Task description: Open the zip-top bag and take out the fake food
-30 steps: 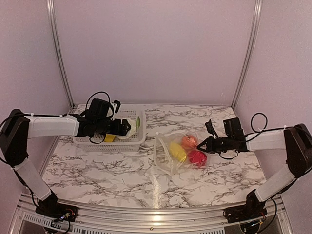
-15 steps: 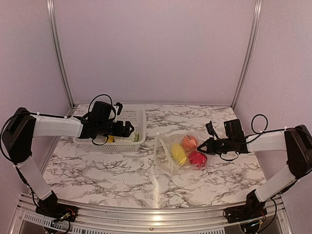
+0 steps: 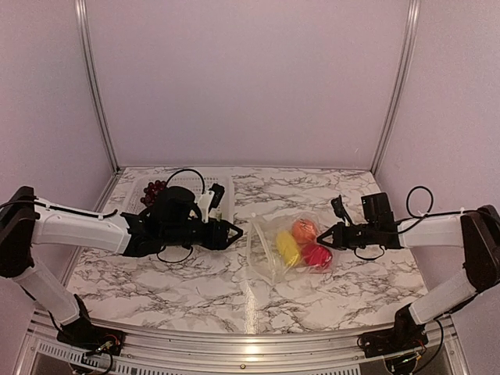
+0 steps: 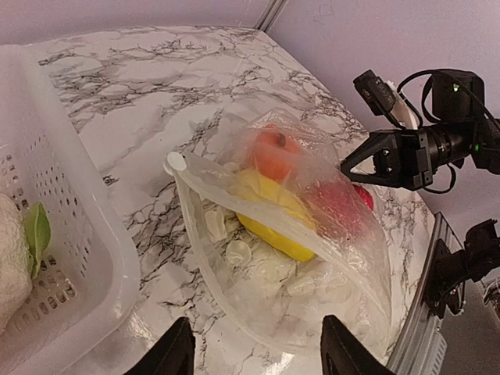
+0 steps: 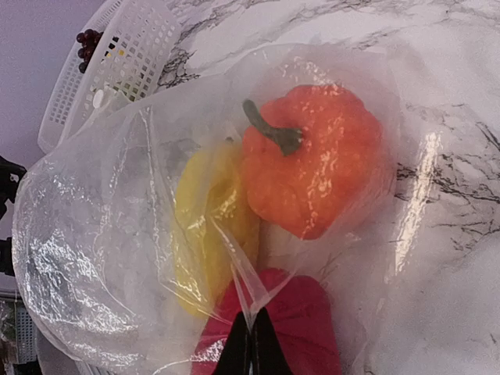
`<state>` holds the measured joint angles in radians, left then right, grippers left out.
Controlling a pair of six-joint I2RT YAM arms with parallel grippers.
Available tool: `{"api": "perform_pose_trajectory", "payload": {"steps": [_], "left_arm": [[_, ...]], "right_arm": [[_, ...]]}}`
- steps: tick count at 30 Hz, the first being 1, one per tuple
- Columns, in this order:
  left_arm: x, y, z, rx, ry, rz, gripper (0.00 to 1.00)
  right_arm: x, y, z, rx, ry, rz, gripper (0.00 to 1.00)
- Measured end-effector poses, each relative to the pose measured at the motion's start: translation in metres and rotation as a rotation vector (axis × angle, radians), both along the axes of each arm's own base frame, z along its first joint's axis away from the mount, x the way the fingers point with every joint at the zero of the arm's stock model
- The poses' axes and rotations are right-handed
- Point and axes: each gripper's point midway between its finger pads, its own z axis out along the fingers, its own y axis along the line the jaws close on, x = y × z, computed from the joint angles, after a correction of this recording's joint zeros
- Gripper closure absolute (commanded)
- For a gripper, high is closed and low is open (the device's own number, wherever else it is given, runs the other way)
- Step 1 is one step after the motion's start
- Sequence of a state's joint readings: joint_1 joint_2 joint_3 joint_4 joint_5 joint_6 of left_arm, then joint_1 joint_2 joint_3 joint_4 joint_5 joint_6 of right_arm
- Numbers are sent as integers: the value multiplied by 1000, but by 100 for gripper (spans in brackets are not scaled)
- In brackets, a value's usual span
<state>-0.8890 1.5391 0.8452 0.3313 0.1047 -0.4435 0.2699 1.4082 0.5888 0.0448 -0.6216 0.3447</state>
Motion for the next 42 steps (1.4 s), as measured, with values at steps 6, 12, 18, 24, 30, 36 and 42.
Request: {"api": "perform_pose_trajectory", "payload": {"steps": [6,12,18,24,30,36,42], "left_arm": [[-12,-24,-46,22,116,-14,51],[-1,-49,-76,33,191,1,53],[11,-76,-83,4,223,-14,54],[17,-98,-81,-22,226,-46,53],[15,-106,-89,-18,243,-70,51],[6,-118,-91,-14,244,-115,48],[5,-113,-94,14,224,-82,40]], "right_arm": [[-10,0,-5,11,20,8,100],[-15,0,-7,23,27,14,100],[-20,1,-10,38,34,21,100],[-22,7,-11,47,36,39,100],[-29,22,-15,54,46,89,100],[-37,38,-18,64,58,138,100],[-37,40,-18,65,59,141,100]]}}
